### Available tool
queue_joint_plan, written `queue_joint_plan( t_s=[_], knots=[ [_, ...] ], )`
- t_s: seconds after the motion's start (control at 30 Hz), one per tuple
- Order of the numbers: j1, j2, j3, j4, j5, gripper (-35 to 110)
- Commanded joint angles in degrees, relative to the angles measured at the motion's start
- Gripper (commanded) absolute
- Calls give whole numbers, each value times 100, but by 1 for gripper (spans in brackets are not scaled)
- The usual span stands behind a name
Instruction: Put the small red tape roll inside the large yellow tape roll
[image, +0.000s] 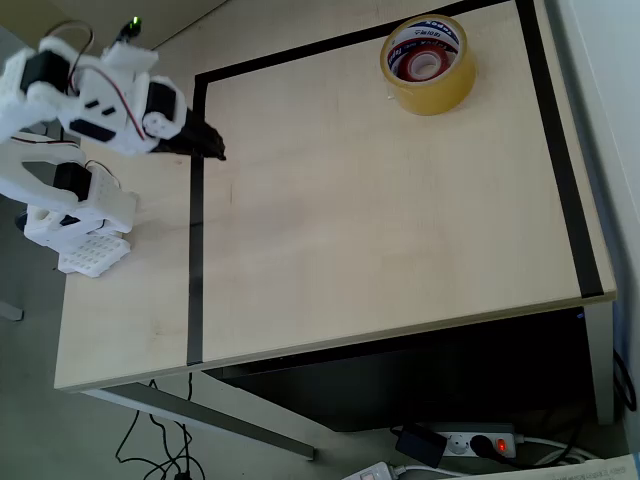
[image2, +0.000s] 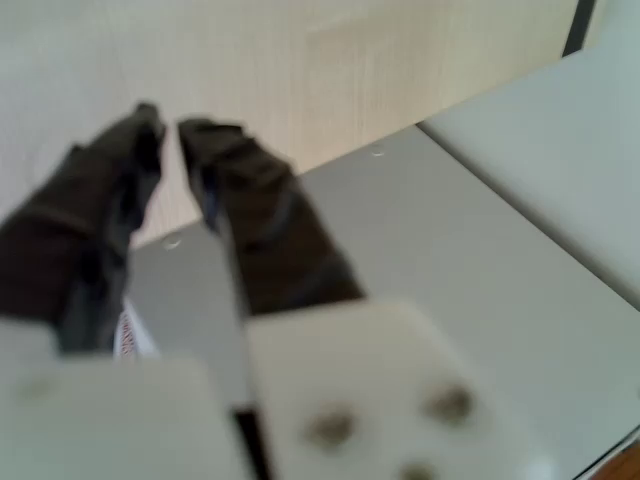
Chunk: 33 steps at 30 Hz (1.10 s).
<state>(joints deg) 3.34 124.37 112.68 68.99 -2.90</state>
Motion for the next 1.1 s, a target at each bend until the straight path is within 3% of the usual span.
queue_joint_plan(
  t_s=[0.0, 0.3, 0.67, 0.97, 1.07],
  knots=[
    [0, 1204, 1292, -844, 26, 0],
    [53, 2927, 2681, -1441, 18, 2],
    [-1406, 4245, 3111, -387, 70, 2],
    [-1055, 6671, 4421, -316, 132, 0],
    [-905, 6680, 4641, -229, 141, 0]
  ],
)
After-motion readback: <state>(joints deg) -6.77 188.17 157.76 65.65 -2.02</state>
